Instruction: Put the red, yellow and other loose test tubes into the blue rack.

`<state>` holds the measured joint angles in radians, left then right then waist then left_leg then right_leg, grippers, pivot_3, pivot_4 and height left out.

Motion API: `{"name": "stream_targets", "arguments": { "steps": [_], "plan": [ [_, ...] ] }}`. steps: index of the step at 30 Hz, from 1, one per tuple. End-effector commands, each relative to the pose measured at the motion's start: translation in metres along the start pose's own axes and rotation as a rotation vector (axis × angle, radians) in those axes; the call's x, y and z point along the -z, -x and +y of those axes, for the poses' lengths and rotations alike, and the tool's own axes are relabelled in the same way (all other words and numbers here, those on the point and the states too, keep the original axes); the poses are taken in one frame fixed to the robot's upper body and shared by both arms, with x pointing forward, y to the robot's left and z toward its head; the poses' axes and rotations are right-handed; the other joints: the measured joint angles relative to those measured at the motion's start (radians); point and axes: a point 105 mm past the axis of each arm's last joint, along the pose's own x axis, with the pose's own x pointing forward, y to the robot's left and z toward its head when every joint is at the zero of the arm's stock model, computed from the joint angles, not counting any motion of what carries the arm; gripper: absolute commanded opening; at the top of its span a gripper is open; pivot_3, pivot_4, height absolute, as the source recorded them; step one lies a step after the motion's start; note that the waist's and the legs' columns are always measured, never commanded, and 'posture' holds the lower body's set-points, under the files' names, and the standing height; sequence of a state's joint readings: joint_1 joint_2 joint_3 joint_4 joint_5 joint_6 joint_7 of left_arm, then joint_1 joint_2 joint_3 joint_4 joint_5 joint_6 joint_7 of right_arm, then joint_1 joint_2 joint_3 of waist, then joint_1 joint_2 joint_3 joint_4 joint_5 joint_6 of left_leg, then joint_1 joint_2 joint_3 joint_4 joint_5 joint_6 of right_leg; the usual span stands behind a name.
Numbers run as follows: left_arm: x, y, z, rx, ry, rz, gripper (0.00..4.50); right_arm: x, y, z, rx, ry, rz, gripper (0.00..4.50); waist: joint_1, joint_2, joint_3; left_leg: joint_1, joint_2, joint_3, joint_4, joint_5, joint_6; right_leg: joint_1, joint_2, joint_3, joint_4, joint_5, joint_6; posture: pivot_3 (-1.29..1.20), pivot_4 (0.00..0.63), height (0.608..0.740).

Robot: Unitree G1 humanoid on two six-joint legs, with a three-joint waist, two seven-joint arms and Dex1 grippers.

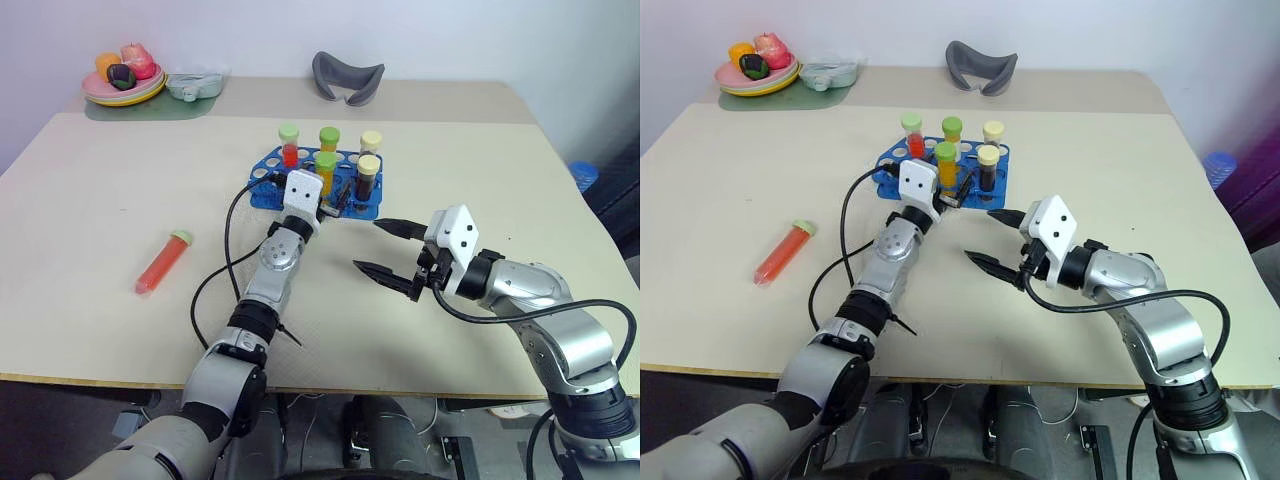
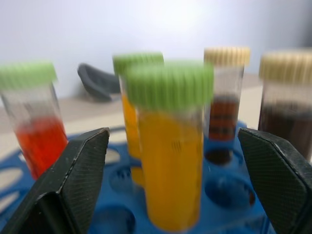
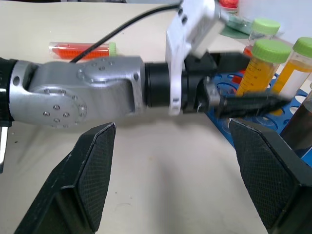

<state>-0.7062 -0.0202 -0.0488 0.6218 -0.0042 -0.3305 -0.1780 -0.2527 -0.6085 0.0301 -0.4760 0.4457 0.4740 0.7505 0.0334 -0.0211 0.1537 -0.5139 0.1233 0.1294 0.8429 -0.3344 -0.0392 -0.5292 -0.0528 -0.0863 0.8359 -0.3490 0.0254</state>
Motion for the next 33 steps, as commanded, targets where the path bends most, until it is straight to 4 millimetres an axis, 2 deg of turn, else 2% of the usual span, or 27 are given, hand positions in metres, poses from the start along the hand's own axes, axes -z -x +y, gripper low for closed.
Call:
{"name": "stream_targets", "arguments": {
  "steps": [1,5,10,15,20,22,24,27,30,33],
  "plan": [
    [-0.033,0.016,0.015,0.028,-0.021,-0.082,4.42,-0.015,0.002,0.002,0.002,0.045,-0.044,3.77,-0.012,0.000,0.000,0.000,0.000,0.000,-0.001,0.000,0.000,0.000,0.000,0.000,0.000,0.000,0.000,0.00,0.150,0.660],
    [-0.047,0.053,0.036,0.080,-0.045,-0.041,4.42,-0.015,0.003,0.000,0.020,0.027,-0.050,3.77,-0.024,0.000,0.000,0.001,0.000,-0.001,-0.002,0.001,-0.001,0.000,0.000,0.000,0.001,0.000,0.000,0.00,0.150,0.660],
    [-0.065,0.094,0.077,0.052,-0.123,0.036,4.42,-0.008,0.004,-0.008,0.074,-0.019,-0.027,3.77,-0.022,0.000,0.000,0.001,0.000,-0.001,-0.002,0.001,-0.001,0.000,0.000,0.000,0.001,0.000,0.000,0.00,0.150,0.660],
    [-0.088,0.123,0.135,-0.099,-0.179,0.136,4.42,0.002,0.007,-0.024,0.164,-0.083,0.009,3.77,-0.020,0.000,0.000,0.001,0.000,-0.002,-0.002,0.001,-0.001,0.000,0.000,0.000,0.000,0.000,0.000,0.00,0.150,0.660],
    [-0.100,0.147,0.183,-0.282,-0.170,0.320,4.42,0.003,0.005,-0.027,0.163,-0.076,0.012,3.77,-0.022,0.000,0.000,0.001,0.000,-0.002,-0.002,0.000,-0.001,0.000,0.000,0.000,0.000,-0.001,0.000,0.00,0.150,0.660],
    [-0.101,0.150,0.187,-0.300,-0.180,0.437,4.42,0.003,0.004,-0.027,0.155,-0.072,0.011,3.77,-0.022,0.000,0.000,0.001,0.000,-0.002,-0.002,0.000,-0.001,0.000,0.000,0.000,0.001,-0.001,0.000,0.00,0.150,0.660],
    [-0.112,0.142,0.179,-0.262,-0.138,0.476,4.42,0.003,0.003,-0.026,0.144,-0.071,0.006,3.77,-0.019,-0.001,0.000,0.000,0.000,-0.002,-0.002,0.000,0.000,0.000,0.000,0.000,0.000,-0.001,0.000,0.00,0.150,0.660],
    [-0.105,0.142,0.168,-0.224,-0.037,0.693,4.42,0.004,0.000,-0.023,0.127,-0.069,0.004,3.77,-0.018,-0.003,0.000,-0.001,-0.001,-0.004,-0.001,0.000,0.000,0.001,0.000,0.000,0.000,-0.001,0.000,0.00,0.150,0.660],
    [-0.089,0.165,0.170,-0.218,-0.221,1.076,4.42,0.003,-0.003,-0.021,0.104,-0.059,-0.004,3.77,-0.032,-0.004,0.000,0.000,-0.002,-0.004,-0.003,0.000,-0.001,0.000,0.001,0.001,0.000,-0.001,0.001,0.00,0.150,0.660],
    [-0.078,0.180,0.177,-0.206,-0.168,1.223,4.42,0.003,-0.003,-0.019,0.094,-0.057,-0.006,3.77,-0.046,-0.003,0.000,0.001,-0.003,-0.011,-0.004,0.000,-0.001,-0.001,0.002,0.004,0.002,-0.003,-0.001,0.00,0.150,0.660]
  ]
}}
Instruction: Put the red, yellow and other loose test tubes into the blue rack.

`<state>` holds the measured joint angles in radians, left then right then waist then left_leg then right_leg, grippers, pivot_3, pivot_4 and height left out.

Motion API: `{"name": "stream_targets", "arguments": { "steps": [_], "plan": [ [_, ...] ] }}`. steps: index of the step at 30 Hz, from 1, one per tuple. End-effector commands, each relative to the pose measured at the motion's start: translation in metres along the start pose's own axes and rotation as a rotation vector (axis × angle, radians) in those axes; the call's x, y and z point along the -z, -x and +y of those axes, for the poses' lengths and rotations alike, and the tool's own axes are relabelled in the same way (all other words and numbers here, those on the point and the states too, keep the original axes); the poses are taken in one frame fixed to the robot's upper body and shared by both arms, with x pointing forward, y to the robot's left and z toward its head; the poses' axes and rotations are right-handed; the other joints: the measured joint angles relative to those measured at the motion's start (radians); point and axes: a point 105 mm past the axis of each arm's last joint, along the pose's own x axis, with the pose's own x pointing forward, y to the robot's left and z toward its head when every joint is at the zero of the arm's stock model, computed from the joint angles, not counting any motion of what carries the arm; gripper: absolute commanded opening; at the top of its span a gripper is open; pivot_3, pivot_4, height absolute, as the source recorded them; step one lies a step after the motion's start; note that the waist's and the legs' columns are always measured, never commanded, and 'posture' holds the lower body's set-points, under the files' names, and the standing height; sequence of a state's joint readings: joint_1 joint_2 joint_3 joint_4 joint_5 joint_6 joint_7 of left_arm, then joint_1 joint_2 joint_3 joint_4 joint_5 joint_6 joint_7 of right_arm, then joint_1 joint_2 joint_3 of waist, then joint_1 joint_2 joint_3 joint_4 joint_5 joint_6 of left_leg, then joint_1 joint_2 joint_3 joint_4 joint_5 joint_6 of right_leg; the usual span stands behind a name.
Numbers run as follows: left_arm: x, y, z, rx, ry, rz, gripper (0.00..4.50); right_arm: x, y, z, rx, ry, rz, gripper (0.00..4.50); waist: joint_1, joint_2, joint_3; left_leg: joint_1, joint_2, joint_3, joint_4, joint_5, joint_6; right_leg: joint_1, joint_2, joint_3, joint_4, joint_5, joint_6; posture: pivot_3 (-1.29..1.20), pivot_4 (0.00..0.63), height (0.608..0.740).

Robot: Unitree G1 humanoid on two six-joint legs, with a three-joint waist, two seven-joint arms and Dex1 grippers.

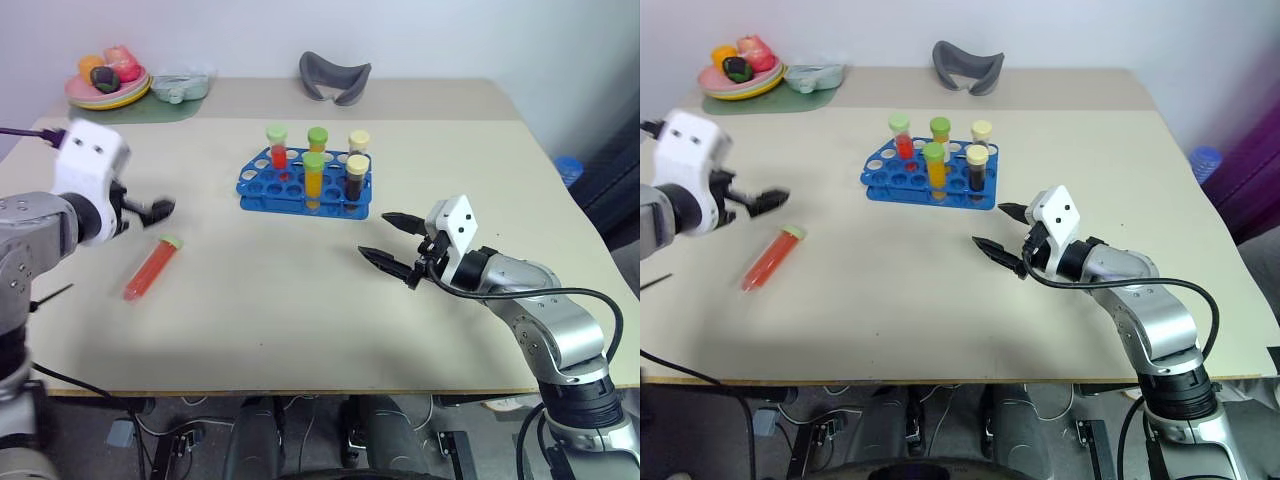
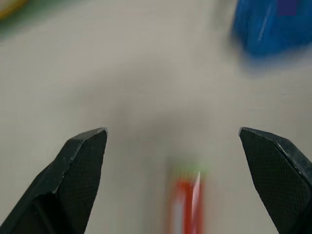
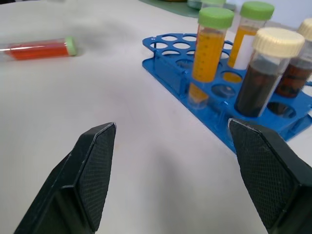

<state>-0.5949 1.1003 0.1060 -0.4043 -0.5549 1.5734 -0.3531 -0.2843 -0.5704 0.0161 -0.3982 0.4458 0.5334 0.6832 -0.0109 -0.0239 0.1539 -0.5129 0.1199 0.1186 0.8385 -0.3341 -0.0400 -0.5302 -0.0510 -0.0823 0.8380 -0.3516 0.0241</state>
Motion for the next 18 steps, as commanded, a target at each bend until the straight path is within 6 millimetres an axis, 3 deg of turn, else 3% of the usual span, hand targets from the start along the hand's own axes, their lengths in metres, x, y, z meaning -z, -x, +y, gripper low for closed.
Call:
{"name": "stream_targets", "arguments": {
  "steps": [1,8,18],
  "plan": [
    [0.021,-0.007,0.003,0.047,0.045,0.144,4.42,-0.010,0.000,0.001,-0.012,0.033,-0.041,3.77,-0.002,0.000,0.000,0.000,-0.001,-0.003,0.000,0.000,0.000,0.000,0.001,0.000,0.000,0.000,-0.001,0.00,0.150,0.660],
    [0.041,-0.017,-0.008,0.126,0.047,0.258,4.42,-0.008,0.000,0.009,-0.021,0.022,-0.049,3.77,0.002,-0.001,0.000,-0.003,-0.001,-0.008,0.002,0.000,0.000,-0.001,0.002,-0.001,0.002,-0.001,-0.003,0.00,0.150,0.660],
    [0.063,-0.028,-0.005,0.139,0.115,0.369,4.42,-0.005,0.002,0.013,-0.017,0.010,-0.049,3.77,0.000,-0.001,0.000,-0.003,-0.001,-0.009,0.002,0.000,0.000,-0.001,0.002,-0.002,0.002,-0.001,-0.003,0.00,0.150,0.660]
  ]
}}
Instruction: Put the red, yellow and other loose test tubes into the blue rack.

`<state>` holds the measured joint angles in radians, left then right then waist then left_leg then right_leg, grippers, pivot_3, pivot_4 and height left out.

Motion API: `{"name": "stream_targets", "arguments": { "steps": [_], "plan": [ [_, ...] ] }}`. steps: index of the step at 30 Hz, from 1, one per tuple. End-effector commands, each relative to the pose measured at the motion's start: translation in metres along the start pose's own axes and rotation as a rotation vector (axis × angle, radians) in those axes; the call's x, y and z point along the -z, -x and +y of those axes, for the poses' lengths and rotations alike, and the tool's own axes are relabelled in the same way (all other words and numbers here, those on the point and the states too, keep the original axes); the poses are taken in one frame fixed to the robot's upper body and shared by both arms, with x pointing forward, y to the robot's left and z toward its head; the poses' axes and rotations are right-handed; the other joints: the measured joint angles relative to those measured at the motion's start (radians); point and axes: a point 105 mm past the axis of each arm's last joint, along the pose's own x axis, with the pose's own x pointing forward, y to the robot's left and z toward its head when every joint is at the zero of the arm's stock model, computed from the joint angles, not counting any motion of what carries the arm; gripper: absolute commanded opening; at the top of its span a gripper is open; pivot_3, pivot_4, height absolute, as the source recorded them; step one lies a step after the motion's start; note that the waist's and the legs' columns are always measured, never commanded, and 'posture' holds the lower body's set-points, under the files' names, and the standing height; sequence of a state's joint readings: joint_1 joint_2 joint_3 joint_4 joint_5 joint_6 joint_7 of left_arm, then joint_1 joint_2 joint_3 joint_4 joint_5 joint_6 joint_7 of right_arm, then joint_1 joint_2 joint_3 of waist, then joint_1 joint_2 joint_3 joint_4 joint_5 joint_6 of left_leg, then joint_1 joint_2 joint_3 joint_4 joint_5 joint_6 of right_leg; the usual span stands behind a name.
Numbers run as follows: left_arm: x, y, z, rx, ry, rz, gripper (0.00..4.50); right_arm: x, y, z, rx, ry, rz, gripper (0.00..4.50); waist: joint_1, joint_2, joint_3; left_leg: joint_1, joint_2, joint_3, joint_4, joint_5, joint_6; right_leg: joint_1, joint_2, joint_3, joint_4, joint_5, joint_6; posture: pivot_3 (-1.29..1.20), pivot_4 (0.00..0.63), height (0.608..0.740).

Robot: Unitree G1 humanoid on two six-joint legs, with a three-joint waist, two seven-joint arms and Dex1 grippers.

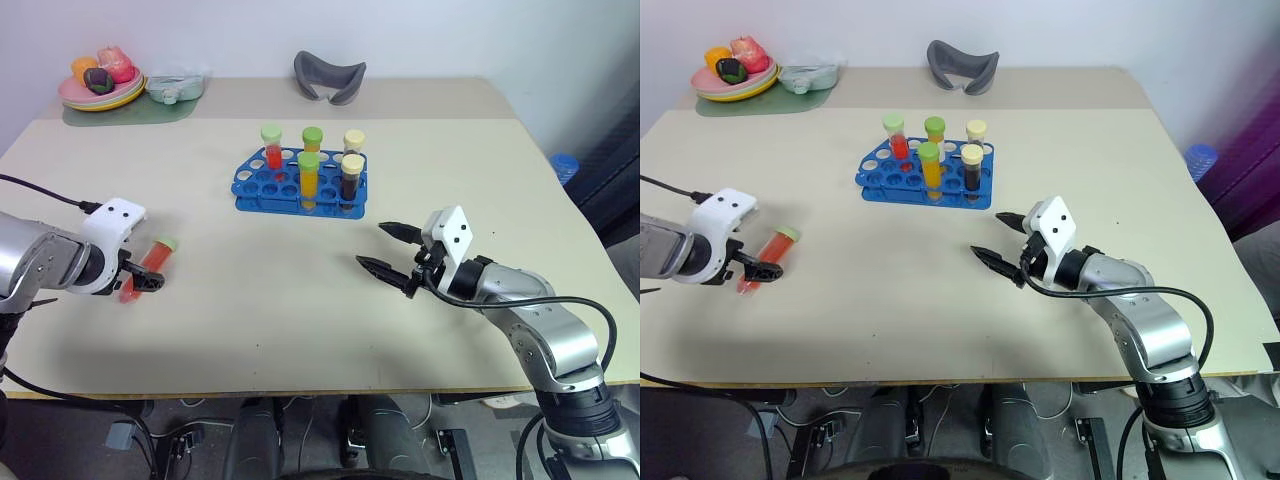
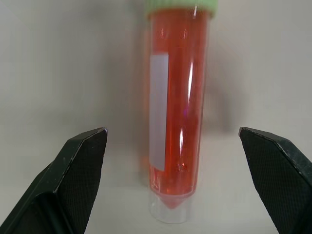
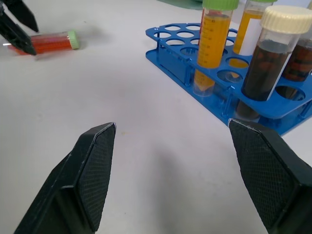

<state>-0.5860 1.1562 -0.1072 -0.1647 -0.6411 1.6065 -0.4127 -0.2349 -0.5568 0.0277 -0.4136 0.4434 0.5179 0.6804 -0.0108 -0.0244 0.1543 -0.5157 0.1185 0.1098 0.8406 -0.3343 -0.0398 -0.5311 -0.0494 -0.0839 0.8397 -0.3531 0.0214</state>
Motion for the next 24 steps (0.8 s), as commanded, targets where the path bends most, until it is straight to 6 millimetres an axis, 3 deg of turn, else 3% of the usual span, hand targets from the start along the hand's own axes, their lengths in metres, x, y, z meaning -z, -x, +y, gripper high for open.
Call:
{"name": "stream_targets", "arguments": {
  "steps": [1,13,24],
  "plan": [
    [0.001,0.000,0.004,0.013,0.041,0.012,4.42,-0.014,0.001,0.005,-0.009,0.035,-0.054,3.77,0.001,0.000,0.000,0.000,0.000,0.000,0.000,0.000,0.000,0.000,0.000,0.000,0.000,0.000,0.000,0.00,0.150,0.660],
    [0.005,-0.018,0.001,0.061,0.108,0.077,4.42,-0.014,-0.003,0.010,-0.015,0.025,-0.063,3.77,0.015,0.003,-0.002,0.001,-0.001,0.000,0.000,0.000,0.000,0.001,-0.001,0.000,0.000,0.000,0.000,0.00,0.150,0.660],
    [-0.004,-0.021,0.003,0.059,0.124,0.081,4.42,-0.013,-0.003,0.012,-0.014,0.020,-0.062,3.77,0.024,0.003,-0.002,0.002,-0.001,0.000,0.001,-0.001,0.002,0.002,-0.001,0.000,0.001,0.000,0.000,0.00,0.150,0.660]
  ]
}}
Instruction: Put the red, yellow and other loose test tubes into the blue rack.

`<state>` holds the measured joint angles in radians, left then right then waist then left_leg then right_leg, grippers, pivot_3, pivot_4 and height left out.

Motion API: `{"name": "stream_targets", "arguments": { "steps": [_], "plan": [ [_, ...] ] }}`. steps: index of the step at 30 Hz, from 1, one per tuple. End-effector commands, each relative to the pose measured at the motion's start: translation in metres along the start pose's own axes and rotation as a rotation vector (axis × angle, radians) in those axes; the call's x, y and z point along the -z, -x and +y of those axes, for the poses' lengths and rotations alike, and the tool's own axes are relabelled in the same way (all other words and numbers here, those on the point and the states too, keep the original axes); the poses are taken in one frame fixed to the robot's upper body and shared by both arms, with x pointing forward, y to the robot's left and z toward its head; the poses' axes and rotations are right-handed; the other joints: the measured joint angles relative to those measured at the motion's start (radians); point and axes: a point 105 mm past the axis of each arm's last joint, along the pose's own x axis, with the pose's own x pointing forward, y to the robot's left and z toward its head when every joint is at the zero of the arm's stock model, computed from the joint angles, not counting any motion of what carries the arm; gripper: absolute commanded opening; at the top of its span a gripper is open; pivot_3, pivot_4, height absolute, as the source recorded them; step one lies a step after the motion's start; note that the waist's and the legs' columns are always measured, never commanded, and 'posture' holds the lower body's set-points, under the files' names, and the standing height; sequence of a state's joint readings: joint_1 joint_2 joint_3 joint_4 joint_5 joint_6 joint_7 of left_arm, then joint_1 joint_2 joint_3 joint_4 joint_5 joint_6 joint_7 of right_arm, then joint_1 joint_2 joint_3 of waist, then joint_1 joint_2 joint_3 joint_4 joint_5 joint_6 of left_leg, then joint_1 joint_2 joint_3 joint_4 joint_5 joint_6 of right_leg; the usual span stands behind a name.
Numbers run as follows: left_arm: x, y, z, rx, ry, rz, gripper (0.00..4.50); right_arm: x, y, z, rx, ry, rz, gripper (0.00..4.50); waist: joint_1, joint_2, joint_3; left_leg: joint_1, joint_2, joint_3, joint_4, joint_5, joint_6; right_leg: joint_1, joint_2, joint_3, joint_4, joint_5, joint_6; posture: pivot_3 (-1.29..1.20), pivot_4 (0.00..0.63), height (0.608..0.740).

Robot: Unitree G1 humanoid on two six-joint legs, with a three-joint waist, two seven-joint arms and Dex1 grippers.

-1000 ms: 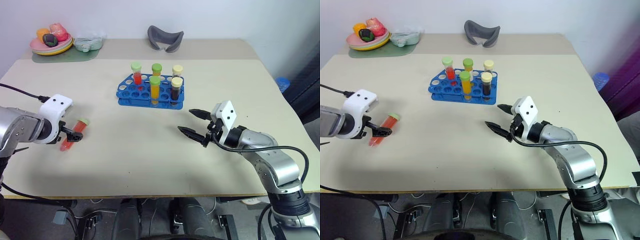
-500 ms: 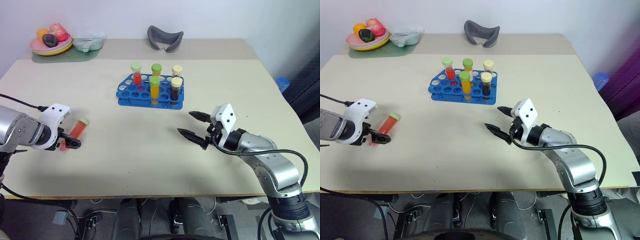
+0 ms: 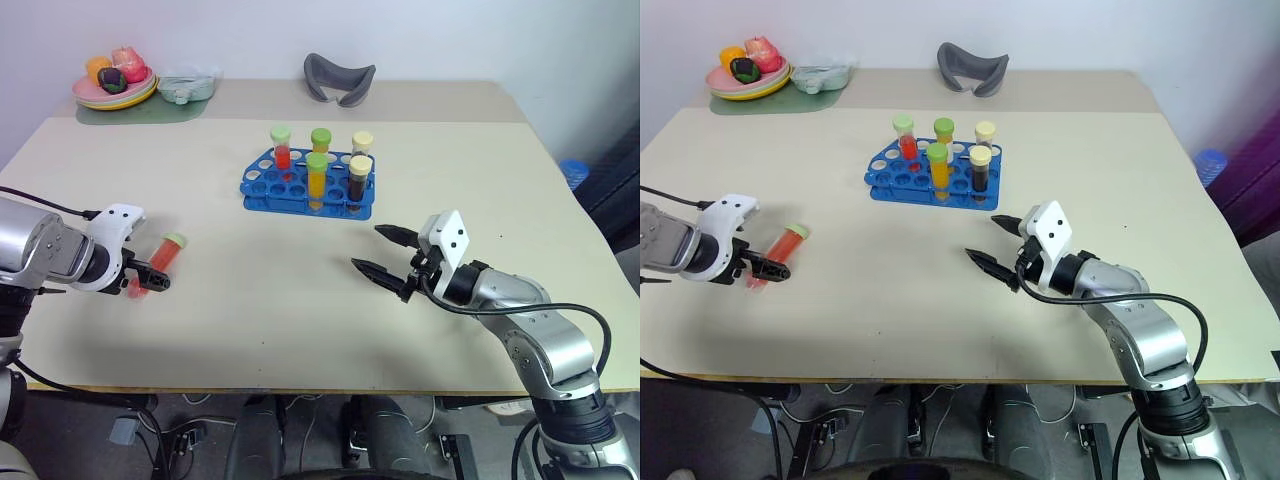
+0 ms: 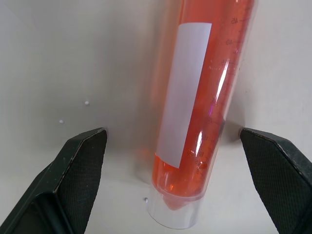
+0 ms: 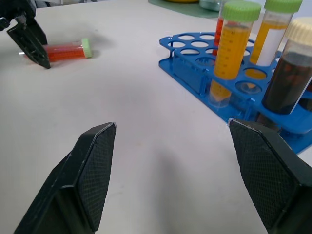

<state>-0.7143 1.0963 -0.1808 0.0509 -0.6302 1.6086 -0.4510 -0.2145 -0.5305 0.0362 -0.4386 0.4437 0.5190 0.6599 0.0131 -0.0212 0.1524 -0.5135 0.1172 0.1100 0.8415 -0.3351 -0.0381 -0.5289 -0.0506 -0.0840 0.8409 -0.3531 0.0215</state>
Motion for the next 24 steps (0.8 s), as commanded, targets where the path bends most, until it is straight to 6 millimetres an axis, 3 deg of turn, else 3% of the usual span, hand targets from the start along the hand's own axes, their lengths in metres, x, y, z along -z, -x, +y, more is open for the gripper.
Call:
{"name": "stream_targets", "arguments": {
  "steps": [1,9,12,16,22,24],
  "plan": [
    [0.0028,-0.0086,0.0002,-0.013,0.008,0.039,4.42,-0.0137,-0.0013,0.0060,-0.018,0.037,-0.044,3.77,0.001,0.000,0.000,0.000,0.000,0.000,0.000,0.000,0.000,0.000,0.000,0.000,0.000,0.000,0.000,0.00,0.150,0.660],
    [0.0023,-0.0143,-0.0032,0.027,0.029,0.060,4.42,-0.0148,-0.0018,0.0057,-0.019,0.041,-0.045,3.77,0.002,0.002,-0.001,0.000,0.000,0.000,0.000,0.000,0.000,0.000,0.000,0.000,0.000,0.000,0.000,0.00,0.150,0.660],
    [0.0028,-0.0160,-0.0038,0.032,0.028,0.063,3.58,-0.0146,-0.0010,0.0062,-0.018,0.041,-0.044,3.77,0.001,0.004,-0.002,0.000,-0.001,0.000,0.000,0.000,0.000,0.000,-0.001,0.000,0.000,0.000,0.000,0.00,0.150,0.660],
    [0.0000,-0.0166,-0.0022,0.018,0.020,0.049,1.73,-0.0149,-0.0012,0.0062,-0.018,0.041,-0.044,3.77,-0.002,0.004,-0.002,0.000,-0.001,0.000,0.000,0.000,0.000,0.000,0.000,0.000,0.000,0.000,0.000,0.00,0.150,0.660],
    [-0.0040,-0.0144,-0.0018,0.006,0.010,0.024,1.73,-0.0151,-0.0014,0.0059,-0.018,0.043,-0.044,3.77,0.000,0.005,-0.003,0.000,-0.001,0.000,0.000,0.000,0.000,0.000,0.000,0.000,0.000,0.000,0.000,0.00,0.150,0.660],
    [-0.0064,-0.0116,-0.0016,0.004,0.007,0.006,1.18,-0.0153,-0.0016,0.0059,-0.020,0.044,-0.045,3.77,-0.001,0.005,-0.003,0.000,-0.001,0.000,0.000,0.000,0.000,0.000,-0.001,0.000,0.000,0.000,0.000,0.00,0.150,0.660]
  ]
}}
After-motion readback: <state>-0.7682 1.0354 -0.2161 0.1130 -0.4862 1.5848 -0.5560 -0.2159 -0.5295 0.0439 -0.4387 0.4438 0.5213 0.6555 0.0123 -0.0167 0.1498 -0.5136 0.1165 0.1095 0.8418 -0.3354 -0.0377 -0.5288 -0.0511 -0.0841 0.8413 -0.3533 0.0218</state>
